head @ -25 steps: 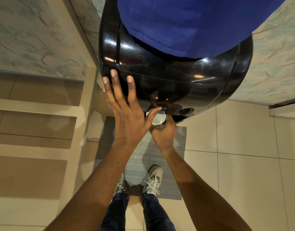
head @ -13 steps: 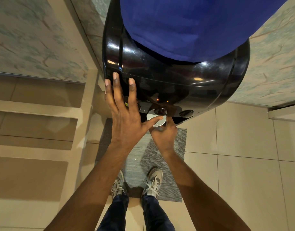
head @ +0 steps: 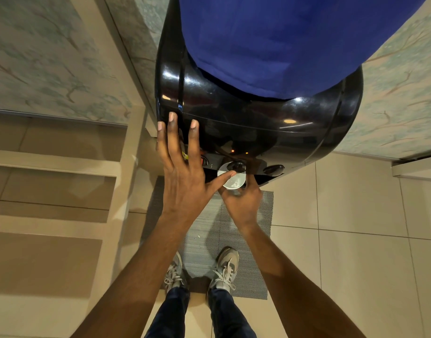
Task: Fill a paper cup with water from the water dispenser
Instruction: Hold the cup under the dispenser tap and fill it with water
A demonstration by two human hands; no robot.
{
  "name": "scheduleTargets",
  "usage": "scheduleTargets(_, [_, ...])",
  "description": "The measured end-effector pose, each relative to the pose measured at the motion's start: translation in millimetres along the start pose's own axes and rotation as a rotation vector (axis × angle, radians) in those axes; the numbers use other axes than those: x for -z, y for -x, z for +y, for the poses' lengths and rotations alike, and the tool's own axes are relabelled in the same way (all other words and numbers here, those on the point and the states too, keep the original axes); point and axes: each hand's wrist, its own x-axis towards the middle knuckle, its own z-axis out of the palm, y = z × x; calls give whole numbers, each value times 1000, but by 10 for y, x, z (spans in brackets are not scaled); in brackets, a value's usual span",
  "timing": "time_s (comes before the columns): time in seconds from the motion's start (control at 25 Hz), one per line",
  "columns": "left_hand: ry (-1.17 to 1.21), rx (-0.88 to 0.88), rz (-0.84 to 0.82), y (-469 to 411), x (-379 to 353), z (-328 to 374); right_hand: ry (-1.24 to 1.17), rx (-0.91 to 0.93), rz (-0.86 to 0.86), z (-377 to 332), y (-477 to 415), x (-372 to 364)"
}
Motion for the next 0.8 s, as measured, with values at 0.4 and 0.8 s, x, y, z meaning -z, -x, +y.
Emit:
scheduleTargets(0.4, [-2,22,40,0,-54,24,-43,0,-7,11,12,36])
scheduleTargets(0.8, [31,13,27,3,20,8,-15,41,-4,-2,23,24])
